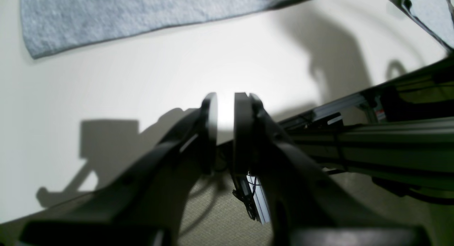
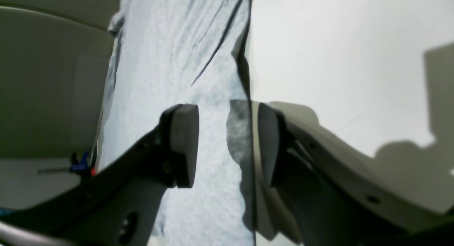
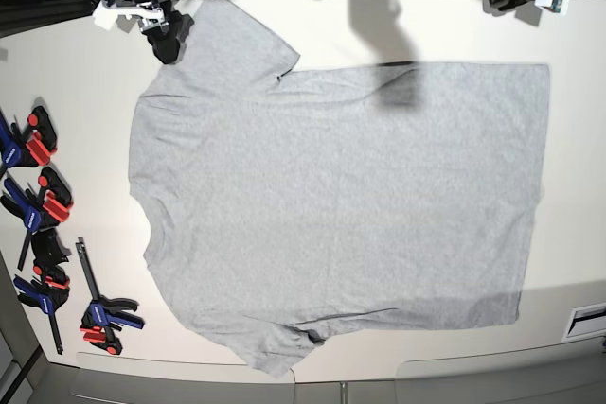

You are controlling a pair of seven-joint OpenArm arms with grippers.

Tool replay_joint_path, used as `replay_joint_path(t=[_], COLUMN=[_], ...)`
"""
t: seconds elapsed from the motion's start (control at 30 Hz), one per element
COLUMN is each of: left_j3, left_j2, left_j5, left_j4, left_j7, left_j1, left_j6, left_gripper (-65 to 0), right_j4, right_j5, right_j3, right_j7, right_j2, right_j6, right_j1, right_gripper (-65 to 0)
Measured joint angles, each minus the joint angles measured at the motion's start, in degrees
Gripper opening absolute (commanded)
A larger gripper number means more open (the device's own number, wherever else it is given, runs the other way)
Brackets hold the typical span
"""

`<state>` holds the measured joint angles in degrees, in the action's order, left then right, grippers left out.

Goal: Fold the T-shirt properly
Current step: 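Lower the right gripper to the shirt's shoulder corner and the left to the hem corner, then grasp the shirt edges with both grippers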

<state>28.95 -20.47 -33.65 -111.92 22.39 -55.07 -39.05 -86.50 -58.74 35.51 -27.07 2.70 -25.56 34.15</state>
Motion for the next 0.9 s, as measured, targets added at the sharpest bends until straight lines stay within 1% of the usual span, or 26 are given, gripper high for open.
replay_joint_path(t=[0.13,0.2,0.27,0.4,0.47,0.57,0.8,0.83,0.9], left_j3=[0.00,0.00,0.00,0.00,0.00,0.00,0.00,0.00,0.00], left_j2=[0.00,0.00,-0.02,-0.02,0.00,-0.04,0.00,-0.02,-0.02], left_j5=[0.00,0.00,0.00,-0.02,-0.02,0.00,-0.02,-0.02,0.00], left_j4=[0.00,0.00,0.00,0.00,0.00,0.00,0.00,0.00,0.00], left_j7=[0.04,0.17,0.20,0.61,0.61,1.66,1.66,1.68,1.70], left_j1=[0.00,0.00,0.00,0.02,0.00,0.02,0.00,0.00,0.00], left_j6=[0.00,0.00,0.00,0.00,0.00,0.00,0.00,0.00,0.00], left_gripper=[-57.4,-57.4,-57.4,-57.4,-57.4,-57.4,-57.4,-57.4,-57.4], right_j4=[0.15,0.15,0.22,0.26,0.50,1.40,4.57,5.38,7.19], right_j5=[0.20,0.20,0.55,2.47,4.07,5.05,6.27,6.16,5.70], right_j3=[0.46,1.31,2.27,3.02,3.04,3.10,3.15,3.15,3.06], right_j7=[1.77,1.68,0.90,-1.57,-3.61,-5.07,-4.92,-4.90,-4.83], right_j2=[0.00,-0.50,-1.27,-3.50,-4.17,-4.46,-4.61,-4.83,-5.60], right_j6=[-0.04,-0.17,0.09,3.02,3.54,3.98,3.30,2.84,3.06], right_j1=[0.00,-0.33,-0.87,-3.37,-5.16,-7.76,-10.73,-11.28,-12.46], right_gripper=[-37.9,-37.9,-38.0,-38.5,-38.5,-38.5,-38.5,-38.5,-38.5])
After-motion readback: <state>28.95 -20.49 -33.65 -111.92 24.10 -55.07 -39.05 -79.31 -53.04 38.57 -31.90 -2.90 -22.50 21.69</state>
